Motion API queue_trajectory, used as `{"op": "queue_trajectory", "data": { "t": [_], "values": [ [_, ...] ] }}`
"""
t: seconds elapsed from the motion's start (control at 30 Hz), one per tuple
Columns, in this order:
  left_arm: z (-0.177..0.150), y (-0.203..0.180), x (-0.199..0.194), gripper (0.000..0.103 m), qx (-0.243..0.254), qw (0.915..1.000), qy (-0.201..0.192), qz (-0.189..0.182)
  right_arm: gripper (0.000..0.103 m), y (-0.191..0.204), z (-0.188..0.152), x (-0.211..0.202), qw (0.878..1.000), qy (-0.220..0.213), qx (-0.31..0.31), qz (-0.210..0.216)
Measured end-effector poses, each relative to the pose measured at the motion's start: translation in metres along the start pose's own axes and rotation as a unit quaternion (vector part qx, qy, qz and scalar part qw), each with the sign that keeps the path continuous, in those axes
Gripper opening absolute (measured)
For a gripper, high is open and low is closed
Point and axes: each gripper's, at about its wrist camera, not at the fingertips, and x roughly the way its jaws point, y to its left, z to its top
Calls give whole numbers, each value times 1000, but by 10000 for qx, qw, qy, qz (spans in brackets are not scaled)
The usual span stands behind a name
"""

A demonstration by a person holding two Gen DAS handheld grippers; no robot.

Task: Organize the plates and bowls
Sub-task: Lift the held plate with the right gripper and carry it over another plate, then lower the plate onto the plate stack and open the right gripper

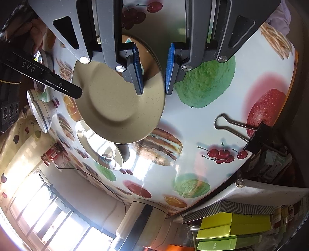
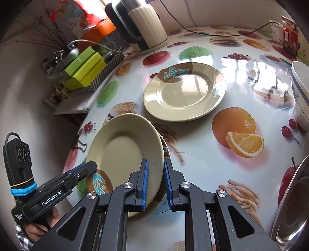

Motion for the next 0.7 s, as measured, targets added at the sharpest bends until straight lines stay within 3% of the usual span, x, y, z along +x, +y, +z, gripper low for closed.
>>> {"op": "queue_trajectory", "data": {
  "t": [0.7],
  "values": [
    [0, -1, 3, 24, 80, 9999, -6, 98, 18, 7, -6, -3, 9992, -157, -267, -248]
  ]
}}
